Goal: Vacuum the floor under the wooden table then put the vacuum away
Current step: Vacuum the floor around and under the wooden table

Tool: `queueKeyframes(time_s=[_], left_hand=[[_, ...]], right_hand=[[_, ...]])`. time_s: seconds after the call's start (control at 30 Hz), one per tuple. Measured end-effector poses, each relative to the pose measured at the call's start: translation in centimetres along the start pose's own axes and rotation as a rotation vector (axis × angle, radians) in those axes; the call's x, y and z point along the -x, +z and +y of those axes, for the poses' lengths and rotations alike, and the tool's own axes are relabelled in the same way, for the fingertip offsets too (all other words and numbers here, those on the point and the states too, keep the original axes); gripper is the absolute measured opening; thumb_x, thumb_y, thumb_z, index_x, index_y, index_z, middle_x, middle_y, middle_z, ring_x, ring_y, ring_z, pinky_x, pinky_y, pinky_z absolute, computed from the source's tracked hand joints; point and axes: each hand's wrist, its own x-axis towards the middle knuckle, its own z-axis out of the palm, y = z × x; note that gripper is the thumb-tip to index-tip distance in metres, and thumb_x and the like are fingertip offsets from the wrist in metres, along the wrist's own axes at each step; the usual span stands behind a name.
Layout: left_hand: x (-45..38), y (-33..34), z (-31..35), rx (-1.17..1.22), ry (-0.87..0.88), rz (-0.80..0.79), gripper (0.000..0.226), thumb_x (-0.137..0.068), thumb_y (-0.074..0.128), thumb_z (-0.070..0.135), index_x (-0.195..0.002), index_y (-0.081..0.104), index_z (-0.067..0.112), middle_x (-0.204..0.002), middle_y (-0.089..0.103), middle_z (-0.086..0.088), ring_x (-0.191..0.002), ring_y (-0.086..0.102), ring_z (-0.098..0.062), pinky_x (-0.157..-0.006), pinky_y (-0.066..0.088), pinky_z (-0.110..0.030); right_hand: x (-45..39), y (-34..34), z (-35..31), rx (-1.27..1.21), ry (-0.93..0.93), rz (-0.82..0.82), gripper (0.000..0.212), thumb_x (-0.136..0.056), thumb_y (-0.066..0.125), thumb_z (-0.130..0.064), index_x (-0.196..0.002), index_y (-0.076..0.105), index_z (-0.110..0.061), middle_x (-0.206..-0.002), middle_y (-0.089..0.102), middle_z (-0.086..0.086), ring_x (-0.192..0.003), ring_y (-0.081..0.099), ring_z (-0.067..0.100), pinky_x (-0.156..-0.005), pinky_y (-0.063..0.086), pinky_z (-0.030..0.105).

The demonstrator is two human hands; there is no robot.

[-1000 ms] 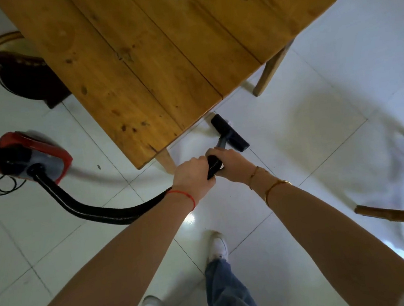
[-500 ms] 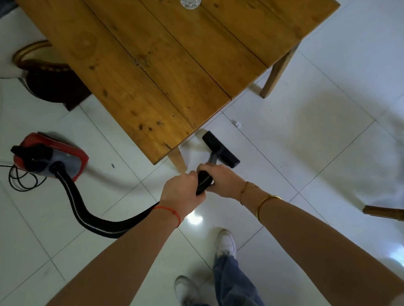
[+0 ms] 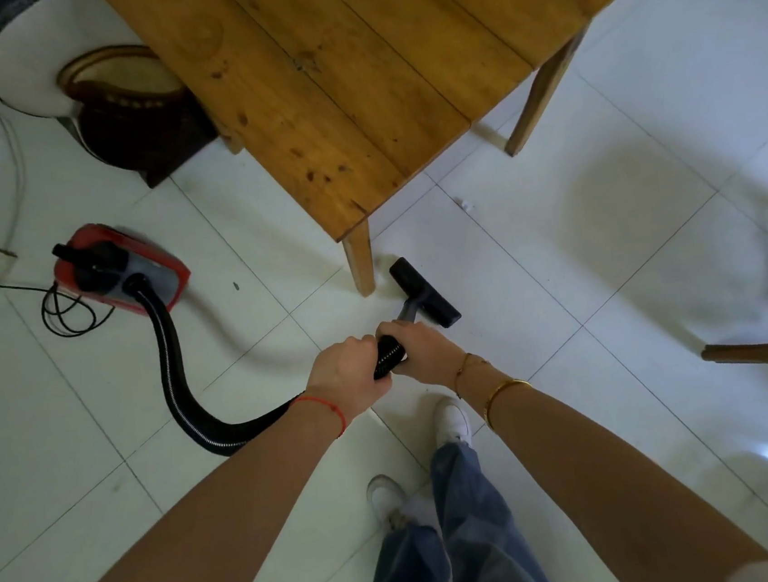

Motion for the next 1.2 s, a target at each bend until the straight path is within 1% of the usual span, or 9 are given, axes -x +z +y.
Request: queueKeyframes(time_s=[0.27,0.4,0.53,0.67,0.8,0.97,1.2], left_hand=[[3.4,2.0,-1.5,-0.044,0.011,-0.003,0.032,-0.090,0.052,0.035,-0.111,0.052,0.011,-0.099,0.063,-0.007,-0.086,0.063,-0.024,-0.062,0.040,-0.028],[3.3,2.2,-0.9,-0.079,0.015,0.006,0.032,-0.091,0.051,0.034,-0.112,0.051,0.010,-0.100,0.063,-0.007,-0.088,0.064,-0.025,-0.063,0.040,-0.029],[1.6,1.7,0.6,-0.082,0.003,0.019,0.032,-0.093,0.049,0.034,-0.113,0.049,0.010,-0.102,0.063,-0.008,-0.089,0.064,-0.026,-0.064,0.040,-0.029],[-1.6,0.8,3.2,-0.060,-0.011,0.045,0.029,-0.094,0.048,0.033,-0.111,0.048,0.009,-0.098,0.064,-0.006,-0.086,0.064,-0.025,-0.062,0.039,-0.029],[-5.6,-0.7,6.6,-0.019,-0.025,0.076,0.029,-0.094,0.047,0.034,-0.109,0.048,0.010,-0.094,0.064,-0.005,-0.081,0.065,-0.023,-0.059,0.039,-0.027],[-11.3,-3.5,10.6,-0.005,-0.016,0.128,0.030,-0.094,0.047,0.035,-0.110,0.048,0.010,-0.095,0.064,-0.005,-0.082,0.065,-0.023,-0.061,0.040,-0.027],[-17.6,-7.1,14.8,0.009,-0.030,0.172,0.032,-0.094,0.049,0.036,-0.110,0.049,0.009,-0.096,0.065,-0.006,-0.085,0.065,-0.024,-0.062,0.039,-0.027]], right_hand=[[1.5,3.8,-1.8,-0.020,0.006,-0.003,0.030,-0.080,0.068,-0.014,-0.105,0.053,-0.017,-0.100,0.059,0.009,-0.090,0.057,0.025,-0.085,0.049,0.042],[1.7,4.1,-1.1,-0.032,-0.004,0.029,0.029,-0.080,0.068,-0.014,-0.104,0.053,-0.017,-0.099,0.058,0.008,-0.087,0.057,0.025,-0.084,0.049,0.042],[1.2,3.0,0.7,-0.022,-0.004,0.073,0.028,-0.081,0.068,-0.015,-0.105,0.053,-0.016,-0.098,0.057,0.008,-0.085,0.057,0.024,-0.082,0.050,0.041],[0.4,0.1,3.7,-0.006,0.000,0.092,0.027,-0.081,0.067,-0.016,-0.103,0.052,-0.018,-0.097,0.055,0.007,-0.083,0.056,0.024,-0.081,0.051,0.041],[-0.5,-4.6,7.4,0.031,-0.007,0.065,0.028,-0.082,0.067,-0.016,-0.105,0.051,-0.019,-0.099,0.054,0.005,-0.082,0.055,0.022,-0.080,0.051,0.037],[-2.3,-11.1,11.9,0.044,-0.018,0.052,0.028,-0.081,0.067,-0.013,-0.105,0.053,-0.014,-0.098,0.055,0.009,-0.080,0.056,0.027,-0.075,0.048,0.035],[-4.5,-18.1,16.2,0.050,-0.046,0.033,0.031,-0.079,0.069,-0.011,-0.104,0.053,-0.014,-0.097,0.056,0.011,-0.081,0.057,0.029,-0.076,0.051,0.044]])
